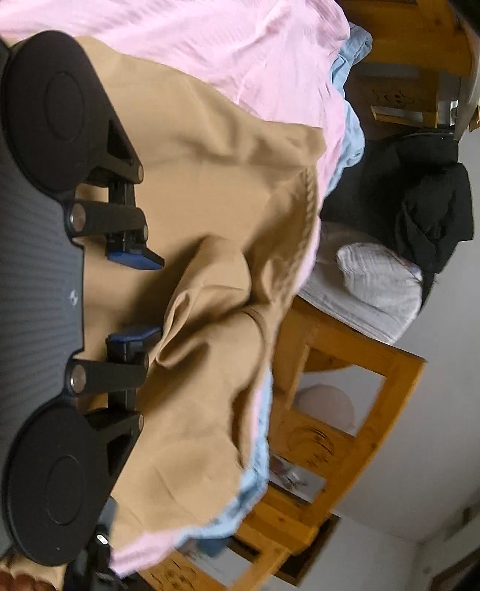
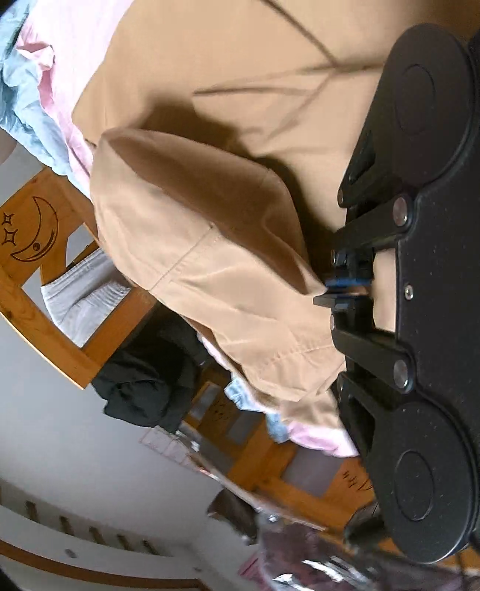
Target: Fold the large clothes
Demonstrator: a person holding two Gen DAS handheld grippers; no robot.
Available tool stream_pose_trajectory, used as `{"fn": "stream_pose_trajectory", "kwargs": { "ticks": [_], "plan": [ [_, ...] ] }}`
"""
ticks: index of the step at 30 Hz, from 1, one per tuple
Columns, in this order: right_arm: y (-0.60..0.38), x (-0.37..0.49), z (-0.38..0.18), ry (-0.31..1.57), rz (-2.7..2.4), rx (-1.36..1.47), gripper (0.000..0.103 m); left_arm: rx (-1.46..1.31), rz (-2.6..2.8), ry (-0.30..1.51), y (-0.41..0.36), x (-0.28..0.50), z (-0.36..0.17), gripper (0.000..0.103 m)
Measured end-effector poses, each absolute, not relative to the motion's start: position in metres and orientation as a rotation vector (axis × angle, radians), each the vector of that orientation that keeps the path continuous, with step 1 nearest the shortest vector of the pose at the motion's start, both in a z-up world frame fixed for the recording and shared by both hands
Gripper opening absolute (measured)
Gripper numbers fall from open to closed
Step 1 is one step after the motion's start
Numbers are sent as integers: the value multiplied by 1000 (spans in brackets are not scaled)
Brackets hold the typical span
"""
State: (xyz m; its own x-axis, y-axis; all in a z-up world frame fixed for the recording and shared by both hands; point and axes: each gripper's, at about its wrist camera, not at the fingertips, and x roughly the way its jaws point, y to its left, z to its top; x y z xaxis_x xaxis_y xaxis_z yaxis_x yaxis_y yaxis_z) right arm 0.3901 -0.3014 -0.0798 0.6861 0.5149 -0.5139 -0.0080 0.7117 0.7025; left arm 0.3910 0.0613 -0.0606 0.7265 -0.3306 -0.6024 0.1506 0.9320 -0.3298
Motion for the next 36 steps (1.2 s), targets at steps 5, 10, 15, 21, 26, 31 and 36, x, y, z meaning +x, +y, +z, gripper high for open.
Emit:
{"fn": "stream_pose_trajectory", "kwargs": {
  "ticks": [5, 10, 15, 21, 26, 31, 36],
  "plan": [
    [-341, 368, -64, 713, 288, 699, 45, -480, -249, 681, 82, 382, -51, 59],
    [-398, 385, -44, 613, 171, 722, 61, -548, -224, 726, 86, 396, -52, 59],
    [-426, 460, -63, 661, 120, 808, 60, -500, -176, 795, 67, 422, -53, 59],
    [-419, 528, -98, 753, 145, 868, 22, -420, -109, 844, 47, 440, -52, 21],
    [-402, 504, -66, 606, 166, 694, 3, -283, -11, 807, 38, 443, -48, 1],
    [-391, 510, -84, 688, 123, 450, 4, -269, -22, 841, 41, 443, -61, 2],
    [-393, 490, -63, 598, 89, 399, 28, -262, -31, 778, 48, 413, -42, 10]
  ]
}}
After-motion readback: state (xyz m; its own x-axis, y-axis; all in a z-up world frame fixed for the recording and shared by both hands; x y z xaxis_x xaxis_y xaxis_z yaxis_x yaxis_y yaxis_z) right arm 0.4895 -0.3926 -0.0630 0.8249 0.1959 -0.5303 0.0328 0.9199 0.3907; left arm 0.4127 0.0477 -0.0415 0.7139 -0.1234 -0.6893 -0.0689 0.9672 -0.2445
